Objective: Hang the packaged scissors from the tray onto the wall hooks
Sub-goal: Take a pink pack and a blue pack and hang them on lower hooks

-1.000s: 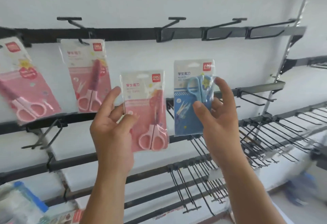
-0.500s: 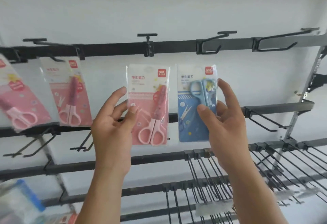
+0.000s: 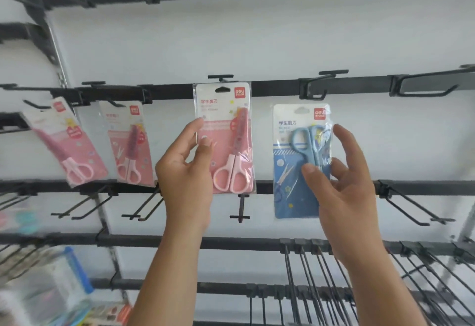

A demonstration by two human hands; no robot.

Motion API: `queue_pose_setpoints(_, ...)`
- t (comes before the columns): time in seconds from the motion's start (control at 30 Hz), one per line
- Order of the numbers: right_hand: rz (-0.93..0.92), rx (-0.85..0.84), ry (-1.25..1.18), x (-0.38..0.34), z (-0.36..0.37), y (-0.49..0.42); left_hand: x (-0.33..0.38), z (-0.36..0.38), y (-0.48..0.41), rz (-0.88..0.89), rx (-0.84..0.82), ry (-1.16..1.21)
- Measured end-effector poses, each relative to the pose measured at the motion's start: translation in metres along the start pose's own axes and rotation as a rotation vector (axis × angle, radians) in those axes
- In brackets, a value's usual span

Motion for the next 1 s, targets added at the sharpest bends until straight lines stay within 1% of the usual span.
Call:
queue_pose_setpoints(0.27, -0.016, 0.068, 0.045, -0.001, -0.008, -0.007, -0.014, -0.004, 0.0, -0.013, -0.029, -0.092)
queue_pose_setpoints(0.5, -0.09, 0.162, 0.062, -0.022, -0.026, -0.018, -0.019, 0.002, -0.002, -0.025, -0.049, -0.091)
queue_pose_setpoints(0.67, -0.044, 0.157, 0.168, -0.02, -0.03, -0.028, -0.023, 0.001, -0.002, -0.042, -0.051, -0.097)
queue_pose_setpoints(0.9, -0.032, 0.126, 0.193, -0.021, -0.027, -0.029, -0.023, -0.004, -0.002, -0.044, -0.026, -0.096)
queue_pose_setpoints(1.0, 0.002, 0.15, 0.233, -0.015, -0.031, -0.028, -0.025, -0.007, -0.004, -0.051, -0.035, -0.112)
Point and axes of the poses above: each hand's wrist, its own y-axis away from the middle knuckle, its own z-axis out of the palm, x = y × z, the point moved 10 cm from there along -y, towards the middle knuckle, and after that the axes turned 4 degrees about -x, right-handed, at the moved point
